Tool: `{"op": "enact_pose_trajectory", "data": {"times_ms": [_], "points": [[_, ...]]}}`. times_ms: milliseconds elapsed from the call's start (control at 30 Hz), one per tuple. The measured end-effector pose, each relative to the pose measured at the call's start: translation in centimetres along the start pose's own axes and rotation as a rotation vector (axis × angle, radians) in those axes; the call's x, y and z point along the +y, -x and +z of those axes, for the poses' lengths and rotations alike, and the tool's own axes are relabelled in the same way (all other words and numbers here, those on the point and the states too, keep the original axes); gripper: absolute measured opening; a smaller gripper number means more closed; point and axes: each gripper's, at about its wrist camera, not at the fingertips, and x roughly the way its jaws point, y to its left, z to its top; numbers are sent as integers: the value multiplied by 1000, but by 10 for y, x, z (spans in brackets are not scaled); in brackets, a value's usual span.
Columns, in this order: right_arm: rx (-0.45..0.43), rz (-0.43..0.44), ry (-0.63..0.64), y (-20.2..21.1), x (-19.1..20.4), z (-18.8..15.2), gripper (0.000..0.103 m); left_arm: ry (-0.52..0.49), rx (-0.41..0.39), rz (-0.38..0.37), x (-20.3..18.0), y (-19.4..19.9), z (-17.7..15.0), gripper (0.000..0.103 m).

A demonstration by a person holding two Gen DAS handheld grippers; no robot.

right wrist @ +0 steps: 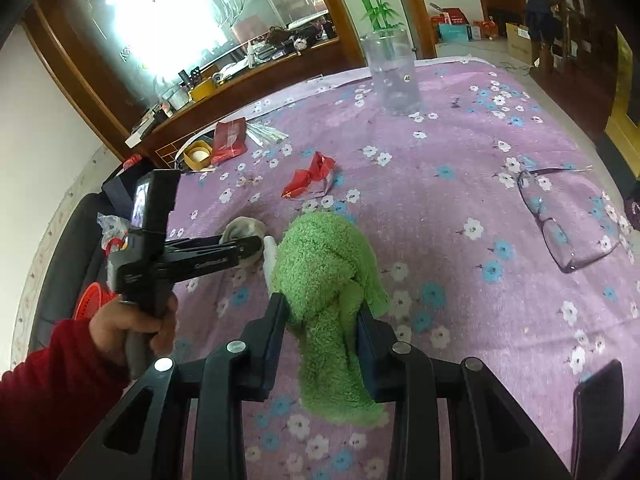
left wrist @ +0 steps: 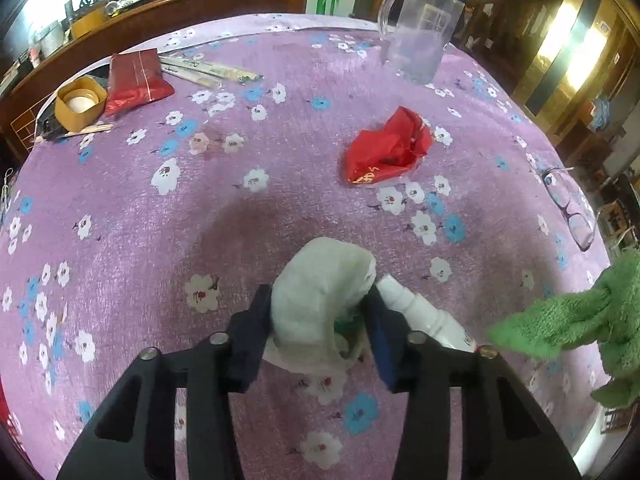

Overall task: Collect trash
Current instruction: 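Grasp the green towel with the right tool while the left tool grasps the white cloth, then lift the green towel and white cloth above the table with both tools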

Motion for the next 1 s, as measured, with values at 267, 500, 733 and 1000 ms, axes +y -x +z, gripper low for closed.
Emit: {"op": "enact_pose_trajectory", "data": {"times_ms": [267, 500, 733, 1000], "points": [[-4, 15, 45, 0, 31, -16, 36, 53, -100, 47, 7, 64, -56, 35], [3, 11, 106, -12, 76, -39, 36, 70, -179, 138, 14, 122, -111, 35], [14, -14, 176, -16, 118, -60, 35, 66, -221, 174, 25, 155, -143, 35], [55, -35, 200, -31, 140, -77, 35, 62, -231, 163, 39, 167, -155, 35]]}}
